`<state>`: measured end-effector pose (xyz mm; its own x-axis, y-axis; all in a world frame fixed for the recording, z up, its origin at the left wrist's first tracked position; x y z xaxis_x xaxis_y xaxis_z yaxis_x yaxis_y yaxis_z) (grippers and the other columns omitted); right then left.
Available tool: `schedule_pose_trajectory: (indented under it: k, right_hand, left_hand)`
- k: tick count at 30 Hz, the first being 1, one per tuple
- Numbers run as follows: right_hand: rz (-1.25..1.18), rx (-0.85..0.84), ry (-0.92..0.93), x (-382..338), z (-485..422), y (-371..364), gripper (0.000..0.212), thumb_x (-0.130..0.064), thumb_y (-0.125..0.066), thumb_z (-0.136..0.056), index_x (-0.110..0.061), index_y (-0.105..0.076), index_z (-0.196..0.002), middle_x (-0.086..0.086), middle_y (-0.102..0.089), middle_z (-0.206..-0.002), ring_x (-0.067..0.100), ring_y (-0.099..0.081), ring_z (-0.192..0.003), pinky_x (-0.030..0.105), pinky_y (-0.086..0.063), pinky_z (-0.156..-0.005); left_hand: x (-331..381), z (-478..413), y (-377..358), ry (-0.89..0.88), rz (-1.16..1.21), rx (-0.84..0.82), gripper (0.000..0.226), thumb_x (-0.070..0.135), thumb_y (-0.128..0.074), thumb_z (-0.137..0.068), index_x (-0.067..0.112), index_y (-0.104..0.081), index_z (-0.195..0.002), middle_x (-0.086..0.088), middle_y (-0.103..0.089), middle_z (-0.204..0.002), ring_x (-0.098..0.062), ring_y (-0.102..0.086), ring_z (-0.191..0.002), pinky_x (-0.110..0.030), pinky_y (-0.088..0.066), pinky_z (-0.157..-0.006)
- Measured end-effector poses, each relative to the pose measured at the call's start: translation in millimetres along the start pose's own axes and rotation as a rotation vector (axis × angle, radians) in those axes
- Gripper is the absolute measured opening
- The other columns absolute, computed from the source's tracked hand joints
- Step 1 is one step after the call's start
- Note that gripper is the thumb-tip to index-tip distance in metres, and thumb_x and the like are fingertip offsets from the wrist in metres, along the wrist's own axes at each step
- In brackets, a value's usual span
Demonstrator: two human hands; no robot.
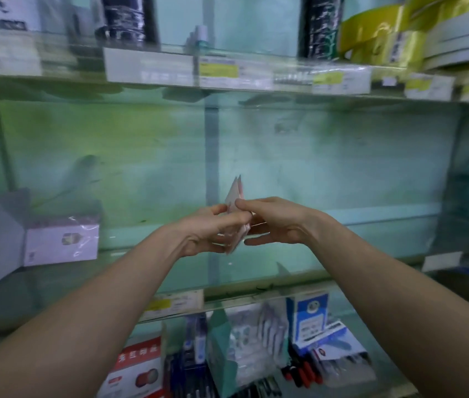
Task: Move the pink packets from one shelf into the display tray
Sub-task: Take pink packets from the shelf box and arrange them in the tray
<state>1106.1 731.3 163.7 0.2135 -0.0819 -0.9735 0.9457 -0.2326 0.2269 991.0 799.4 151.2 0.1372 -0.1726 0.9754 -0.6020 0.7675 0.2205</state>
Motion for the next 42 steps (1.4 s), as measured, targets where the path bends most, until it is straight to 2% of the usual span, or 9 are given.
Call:
schedule_pose_trajectory:
  k: [6,11,19,26,30,34,38,40,42]
  right_hand:
    - [-0.011,0.049,-0.014,15.8,49.4,70.3,0.031,-0.034,-0.055,-0.095,-0.01,-0.066,-0.113,0.013,-0.071,-0.101,0.02,-0.069,-0.089,0.034,-0.055,-0.084]
    - [-0.033,0.086,-0.053,31.0,90.9,117.8,0.036,-0.035,-0.056,-0.094,-0.009,-0.063,-0.119,0.018,-0.067,-0.114,0.029,-0.066,-0.103,0.038,-0.057,-0.082]
    - [0.035,0.137,-0.025,39.6,150.3,161.4,0.027,-0.018,-0.048,-0.097,0.0,-0.061,-0.113,0.022,-0.066,-0.105,0.029,-0.068,-0.089,0.038,-0.058,-0.08]
    - [0.249,0.23,0.041,38.1,175.0,160.5,0.02,0.002,-0.048,-0.09,0.001,-0.062,-0.104,0.014,-0.069,-0.089,0.022,-0.068,-0.074,0.031,-0.06,-0.071]
    - [0.252,0.363,0.057,42.2,184.1,166.1,0.032,0.009,-0.044,-0.088,-0.003,-0.058,-0.114,0.012,-0.065,-0.096,0.024,-0.064,-0.073,0.035,-0.058,-0.065]
    - [0.222,0.339,0.039,45.8,189.5,163.5,0.026,0.003,-0.053,-0.091,0.0,-0.061,-0.116,0.01,-0.066,-0.096,0.016,-0.065,-0.068,0.026,-0.059,-0.056]
    - [0.226,0.417,0.037,52.6,192.2,170.0,0.025,0.003,-0.05,-0.09,0.001,-0.061,-0.112,0.012,-0.068,-0.095,0.017,-0.062,-0.067,0.027,-0.055,-0.057]
    - [0.292,0.434,0.031,55.9,193.9,172.6,0.028,0.003,-0.049,-0.088,-0.004,-0.064,-0.111,0.005,-0.067,-0.088,0.014,-0.061,-0.067,0.024,-0.054,-0.057]
    - [0.391,0.417,0.05,55.5,195.2,170.1,0.029,0.003,-0.048,-0.088,-0.006,-0.065,-0.109,0.004,-0.067,-0.091,0.01,-0.061,-0.068,0.019,-0.053,-0.054]
  left_hand:
    - [20.2,-13.5,-76.5,0.012,0.006,-0.121,0.028,0.028,-0.065,-0.088,0.017,-0.059,-0.113,-0.004,-0.064,-0.09,-0.02,-0.06,-0.083,-0.034,-0.053,-0.08]
    - [33.3,-20.0,-139.3,0.017,0.05,-0.187,0.026,0.027,-0.064,-0.088,0.017,-0.061,-0.111,-0.011,-0.062,-0.097,-0.026,-0.059,-0.092,-0.039,-0.052,-0.087]
    - [44.4,-15.3,-208.9,0.042,0.006,-0.248,0.019,0.025,-0.064,-0.087,0.02,-0.061,-0.106,-0.007,-0.059,-0.084,-0.022,-0.055,-0.082,-0.034,-0.049,-0.078]
    - [47.6,2.3,-231.6,0.031,-0.051,-0.162,0.038,0.002,-0.059,-0.082,0.018,-0.056,-0.117,-0.014,-0.058,-0.095,-0.022,-0.055,-0.076,-0.03,-0.048,-0.068]
    - [44.3,7.2,-220.2,0.037,0.104,0.076,0.031,-0.014,-0.042,-0.082,0.003,-0.051,-0.107,-0.018,-0.059,-0.089,-0.03,-0.058,-0.078,-0.039,-0.05,-0.072]
    - [37.2,16.2,-210.9,0.084,0.162,0.137,0.029,-0.01,-0.047,-0.092,0.003,-0.052,-0.117,-0.021,-0.063,-0.103,-0.032,-0.062,-0.083,-0.046,-0.049,-0.072]
    - [25.3,21.3,-193.5,0.112,0.233,0.169,0.031,-0.009,-0.055,-0.088,-0.008,-0.054,-0.119,-0.017,-0.065,-0.086,-0.028,-0.064,-0.071,-0.043,-0.056,-0.062]
    - [22.1,23.4,-187.2,0.087,0.152,0.199,0.031,-0.007,-0.061,-0.085,-0.006,-0.058,-0.116,-0.016,-0.067,-0.085,-0.025,-0.064,-0.069,-0.034,-0.057,-0.053]
    - [25.2,25.2,-186.6,0.02,-0.059,0.253,0.026,-0.004,-0.064,-0.083,-0.002,-0.061,-0.108,-0.015,-0.067,-0.088,-0.023,-0.064,-0.068,-0.03,-0.054,-0.056]
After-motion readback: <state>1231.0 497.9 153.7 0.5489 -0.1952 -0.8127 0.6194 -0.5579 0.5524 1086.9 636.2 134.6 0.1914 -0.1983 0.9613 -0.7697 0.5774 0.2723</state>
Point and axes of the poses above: each hand's wrist, its own z-axis away from the middle knuckle, its own y-axis out of the back of the hand, x = y × z, the point moved 4 cm from there along -z, towards the middle knuckle
